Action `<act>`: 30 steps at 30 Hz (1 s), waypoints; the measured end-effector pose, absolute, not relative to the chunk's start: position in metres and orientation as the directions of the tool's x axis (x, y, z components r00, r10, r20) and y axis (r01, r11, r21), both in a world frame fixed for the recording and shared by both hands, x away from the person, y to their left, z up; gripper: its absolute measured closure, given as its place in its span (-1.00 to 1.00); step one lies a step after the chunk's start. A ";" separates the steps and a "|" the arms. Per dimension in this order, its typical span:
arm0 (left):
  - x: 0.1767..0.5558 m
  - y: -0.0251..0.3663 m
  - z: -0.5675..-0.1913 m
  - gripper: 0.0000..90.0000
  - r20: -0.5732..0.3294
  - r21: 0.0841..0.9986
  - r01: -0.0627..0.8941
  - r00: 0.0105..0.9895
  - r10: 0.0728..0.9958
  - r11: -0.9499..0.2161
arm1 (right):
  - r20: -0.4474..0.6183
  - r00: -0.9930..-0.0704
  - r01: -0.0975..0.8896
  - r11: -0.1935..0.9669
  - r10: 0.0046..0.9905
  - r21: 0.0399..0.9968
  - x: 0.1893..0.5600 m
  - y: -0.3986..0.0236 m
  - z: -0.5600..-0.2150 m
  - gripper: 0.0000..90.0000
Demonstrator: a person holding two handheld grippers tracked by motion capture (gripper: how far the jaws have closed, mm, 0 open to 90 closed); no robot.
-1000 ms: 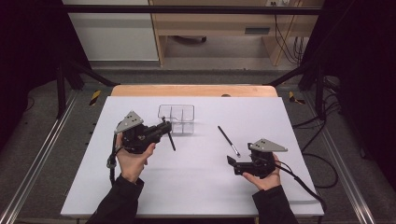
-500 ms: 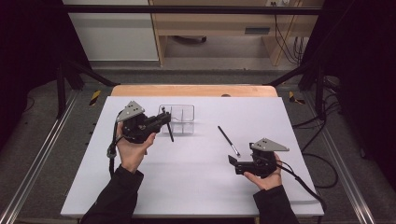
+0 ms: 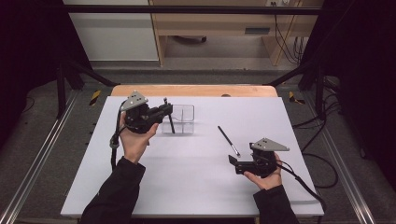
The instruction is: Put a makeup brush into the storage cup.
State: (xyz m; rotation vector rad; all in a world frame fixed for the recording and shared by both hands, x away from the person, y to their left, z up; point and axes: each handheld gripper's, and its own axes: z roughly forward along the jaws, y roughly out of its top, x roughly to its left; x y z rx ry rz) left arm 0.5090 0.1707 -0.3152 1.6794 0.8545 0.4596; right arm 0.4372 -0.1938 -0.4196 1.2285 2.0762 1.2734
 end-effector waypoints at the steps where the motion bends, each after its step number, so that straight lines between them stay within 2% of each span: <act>1: 0.511 0.171 -0.314 0.85 -0.127 0.951 0.295 0.656 0.744 -0.098 | 0.097 -0.526 0.468 0.193 0.845 0.862 0.437 -0.194 -0.419 -0.86; 30: 0.554 0.159 -0.316 0.85 -0.127 0.946 0.310 0.619 0.775 -0.092 | 0.101 -0.531 0.467 0.191 0.841 0.863 0.438 -0.195 -0.419 -0.89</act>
